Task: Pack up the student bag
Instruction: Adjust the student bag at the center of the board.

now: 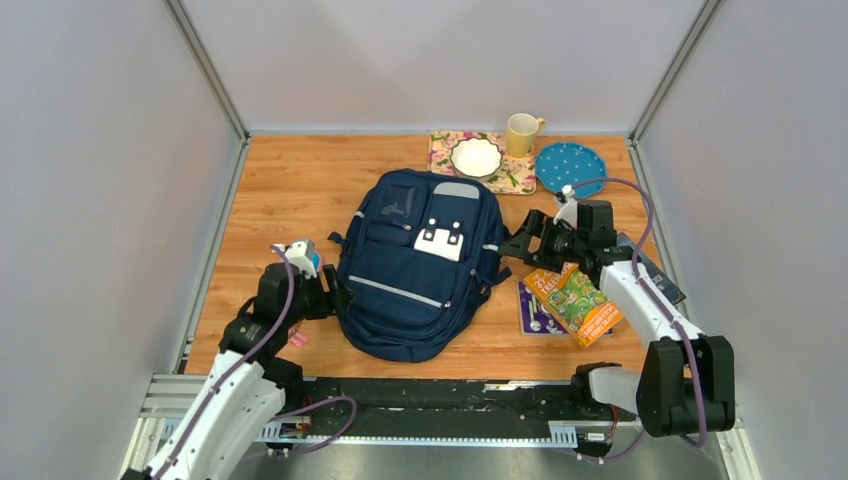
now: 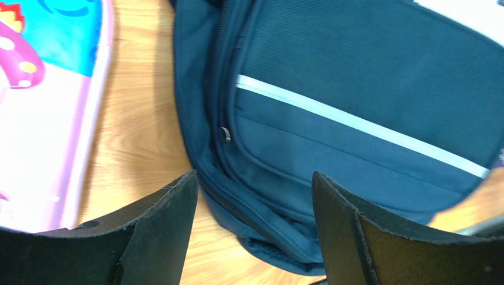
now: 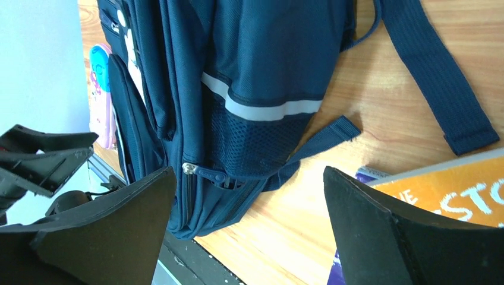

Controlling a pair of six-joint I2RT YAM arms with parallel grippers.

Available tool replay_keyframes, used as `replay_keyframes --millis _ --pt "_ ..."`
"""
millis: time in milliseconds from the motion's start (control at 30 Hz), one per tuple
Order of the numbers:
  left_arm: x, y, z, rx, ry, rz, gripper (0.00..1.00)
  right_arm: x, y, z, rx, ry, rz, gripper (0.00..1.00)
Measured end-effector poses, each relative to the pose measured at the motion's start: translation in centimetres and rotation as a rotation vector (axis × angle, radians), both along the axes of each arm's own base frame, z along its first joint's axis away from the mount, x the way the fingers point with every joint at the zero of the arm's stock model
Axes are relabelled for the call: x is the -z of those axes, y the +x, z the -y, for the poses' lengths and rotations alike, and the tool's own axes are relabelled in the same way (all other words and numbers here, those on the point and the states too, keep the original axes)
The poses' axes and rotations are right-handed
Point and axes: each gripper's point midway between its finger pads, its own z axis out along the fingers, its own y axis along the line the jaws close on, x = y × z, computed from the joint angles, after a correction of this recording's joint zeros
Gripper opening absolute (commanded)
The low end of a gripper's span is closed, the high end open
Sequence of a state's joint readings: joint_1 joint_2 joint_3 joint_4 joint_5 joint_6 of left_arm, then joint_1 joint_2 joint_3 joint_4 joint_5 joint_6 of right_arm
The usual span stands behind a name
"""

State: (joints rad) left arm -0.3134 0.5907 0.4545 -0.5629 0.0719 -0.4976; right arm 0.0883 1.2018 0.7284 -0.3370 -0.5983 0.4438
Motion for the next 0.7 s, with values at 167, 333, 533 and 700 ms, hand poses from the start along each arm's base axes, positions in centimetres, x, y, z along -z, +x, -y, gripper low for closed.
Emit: replay_keyframes --millis 167,333,533,700 --pt "-1.0 -1.6 1.3 0.019 -0.141 0.061 0.78 0.7 1.2 -0.7 -0.005 0.024 -0.007 0.98" --pt "1.1 -3.4 2.0 0.019 -0.197 -0.04 0.79 2.9 3.1 -1.0 0.001 0.015 -0.068 0.98" --pt "2.8 -4.5 2.8 0.007 -0.285 -0.091 0.79 4.7 5.1 -2.0 -0.011 0.025 -0.094 0.87" --pt "5.5 -4.8 3.6 -0.002 -0.326 -0.151 0.59 5.9 5.6 -2.5 -0.004 0.048 -0.128 0.64"
